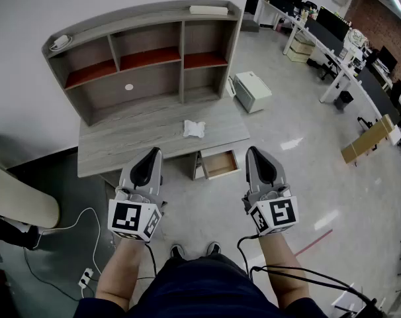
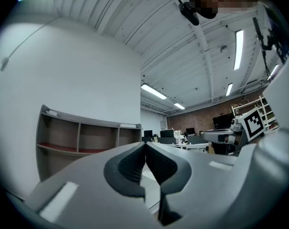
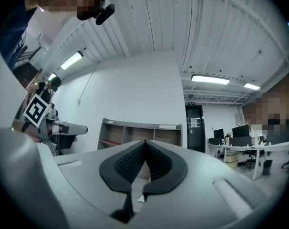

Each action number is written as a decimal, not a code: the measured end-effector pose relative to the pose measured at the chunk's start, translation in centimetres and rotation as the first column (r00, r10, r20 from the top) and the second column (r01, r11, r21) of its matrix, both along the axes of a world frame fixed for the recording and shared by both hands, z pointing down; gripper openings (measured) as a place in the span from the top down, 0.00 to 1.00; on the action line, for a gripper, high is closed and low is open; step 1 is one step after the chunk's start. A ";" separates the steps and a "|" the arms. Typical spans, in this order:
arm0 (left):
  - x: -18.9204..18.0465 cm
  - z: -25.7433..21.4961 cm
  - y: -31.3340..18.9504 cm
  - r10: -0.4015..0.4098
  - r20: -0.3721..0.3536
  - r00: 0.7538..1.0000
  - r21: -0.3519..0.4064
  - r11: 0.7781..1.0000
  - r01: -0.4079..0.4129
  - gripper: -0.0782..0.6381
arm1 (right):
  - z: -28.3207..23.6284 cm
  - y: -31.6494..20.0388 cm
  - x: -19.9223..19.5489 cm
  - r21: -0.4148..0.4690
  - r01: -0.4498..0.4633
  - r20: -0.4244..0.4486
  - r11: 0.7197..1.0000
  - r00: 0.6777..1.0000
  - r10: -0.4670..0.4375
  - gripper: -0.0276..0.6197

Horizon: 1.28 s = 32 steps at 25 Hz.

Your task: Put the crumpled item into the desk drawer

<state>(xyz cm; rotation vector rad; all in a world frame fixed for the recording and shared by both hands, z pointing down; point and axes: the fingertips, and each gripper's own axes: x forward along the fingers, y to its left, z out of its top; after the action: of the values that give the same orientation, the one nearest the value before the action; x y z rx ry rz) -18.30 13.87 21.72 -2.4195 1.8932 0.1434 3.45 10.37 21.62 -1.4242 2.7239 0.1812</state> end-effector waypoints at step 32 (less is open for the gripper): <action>0.4 4.2 -7.6 -0.133 0.184 0.974 -0.054 0.988 0.145 0.88 | 3.6 -8.9 -0.3 0.089 0.142 -0.252 0.986 0.961 -0.116 0.95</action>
<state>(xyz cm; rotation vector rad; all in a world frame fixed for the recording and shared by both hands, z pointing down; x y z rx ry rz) -17.88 6.22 25.90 -2.2420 2.0050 -0.1432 3.12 1.51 25.26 -1.2673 2.9386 0.5204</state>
